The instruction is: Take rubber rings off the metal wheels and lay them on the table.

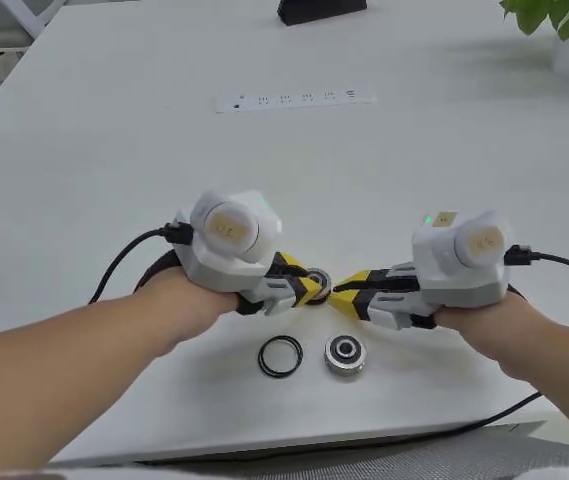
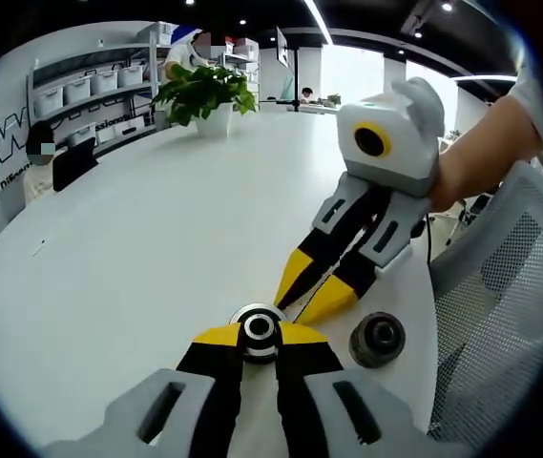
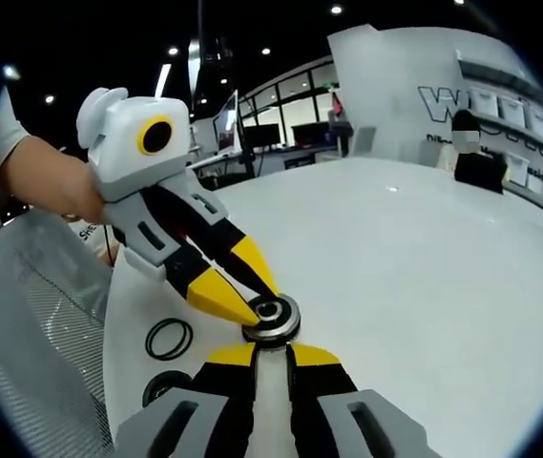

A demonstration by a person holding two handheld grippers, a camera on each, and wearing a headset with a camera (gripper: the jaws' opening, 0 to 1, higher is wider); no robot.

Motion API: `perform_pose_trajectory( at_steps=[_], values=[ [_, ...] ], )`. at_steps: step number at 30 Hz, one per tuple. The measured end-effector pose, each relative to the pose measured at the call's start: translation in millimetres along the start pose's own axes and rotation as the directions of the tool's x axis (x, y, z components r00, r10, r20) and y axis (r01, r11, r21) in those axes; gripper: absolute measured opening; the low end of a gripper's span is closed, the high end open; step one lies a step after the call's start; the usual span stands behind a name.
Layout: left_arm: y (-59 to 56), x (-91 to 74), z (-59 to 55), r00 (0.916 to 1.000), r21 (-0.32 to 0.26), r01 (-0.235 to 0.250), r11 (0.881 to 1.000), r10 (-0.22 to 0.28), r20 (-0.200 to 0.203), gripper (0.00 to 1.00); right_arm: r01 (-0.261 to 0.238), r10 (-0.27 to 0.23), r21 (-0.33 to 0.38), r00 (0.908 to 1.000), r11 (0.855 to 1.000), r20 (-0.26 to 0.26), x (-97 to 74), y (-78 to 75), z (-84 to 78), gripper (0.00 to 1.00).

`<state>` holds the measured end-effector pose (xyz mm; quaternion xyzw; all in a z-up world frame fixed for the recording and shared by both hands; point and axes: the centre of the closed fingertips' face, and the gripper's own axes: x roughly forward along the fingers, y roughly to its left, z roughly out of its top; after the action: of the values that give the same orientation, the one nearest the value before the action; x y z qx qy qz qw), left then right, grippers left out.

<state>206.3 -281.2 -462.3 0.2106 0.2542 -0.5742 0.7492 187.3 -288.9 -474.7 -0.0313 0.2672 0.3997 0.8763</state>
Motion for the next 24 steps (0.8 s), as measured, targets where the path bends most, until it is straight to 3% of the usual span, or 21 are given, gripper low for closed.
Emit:
perform_pose_trajectory(
  at_steps=[9, 14, 24],
  values=[
    [0.2, 0.3, 0.3, 1.0, -0.001, -0.001, 1.0, 0.001, -0.001, 0.07, 0.013, -0.012, -0.034, 0.9997, 0.999, 0.019, 9.5, 3.4, 8.8, 0.3],
    [0.2, 0.2, 0.3, 1.0, -0.003, -0.003, 1.0, 0.003, -0.001, 0.07, 0.011, -0.011, -0.068, 0.9999, 0.998, 0.007, 15.1, 6.2, 10.5, 0.29],
    [0.1, 0.4, 0.1, 1.0, -0.005, -0.005, 1.0, 0.005, -0.001, 0.07, 0.027, -0.027, -0.049, 0.9996, 0.998, 0.002, 13.3, 1.6, 8.1, 0.23]
  ],
)
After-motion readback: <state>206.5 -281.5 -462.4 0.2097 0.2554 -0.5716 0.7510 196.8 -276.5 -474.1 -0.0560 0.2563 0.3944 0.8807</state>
